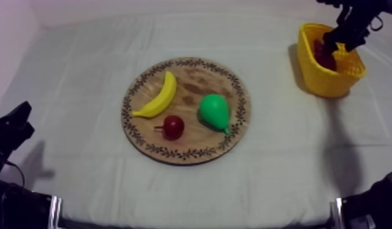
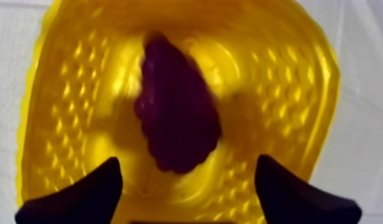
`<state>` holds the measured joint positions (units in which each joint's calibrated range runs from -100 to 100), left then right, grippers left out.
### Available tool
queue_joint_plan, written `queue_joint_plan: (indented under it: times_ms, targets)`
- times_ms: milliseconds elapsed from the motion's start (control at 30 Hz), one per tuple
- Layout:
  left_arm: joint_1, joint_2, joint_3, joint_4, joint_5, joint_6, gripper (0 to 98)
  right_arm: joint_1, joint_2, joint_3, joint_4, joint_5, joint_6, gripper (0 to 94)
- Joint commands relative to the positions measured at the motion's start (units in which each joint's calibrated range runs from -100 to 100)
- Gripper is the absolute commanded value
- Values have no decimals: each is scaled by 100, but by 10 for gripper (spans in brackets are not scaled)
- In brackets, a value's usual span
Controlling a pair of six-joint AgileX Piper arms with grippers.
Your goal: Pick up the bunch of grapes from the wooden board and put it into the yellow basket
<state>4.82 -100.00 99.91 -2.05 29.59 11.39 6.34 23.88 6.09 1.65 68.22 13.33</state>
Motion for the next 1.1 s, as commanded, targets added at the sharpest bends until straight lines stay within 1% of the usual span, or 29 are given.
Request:
queue_joint_plan:
  times_ms: [0, 267, 467, 633, 800, 1067]
  targets:
    - [0, 0, -2, -2, -1, 1, 1, 2, -42, 21, 31, -50, 2, 686]
    - [0, 0, -2, -2, -1, 1, 1, 71, -343, 162, 87, -204, -34, 649]
    - [0, 0, -2, -2, -1, 1, 1, 188, -832, 558, 151, -590, -165, 539]
    - [0, 0, -2, -2, -1, 1, 1, 218, -1301, 982, 225, -910, -222, 504]
    - [0, 0, -2, -2, -1, 1, 1, 217, -1806, 1464, 283, -1185, -256, 442]
    - [0, 0, -2, -2, -1, 1, 1, 203, -2670, 2345, 343, -1600, -269, 401]
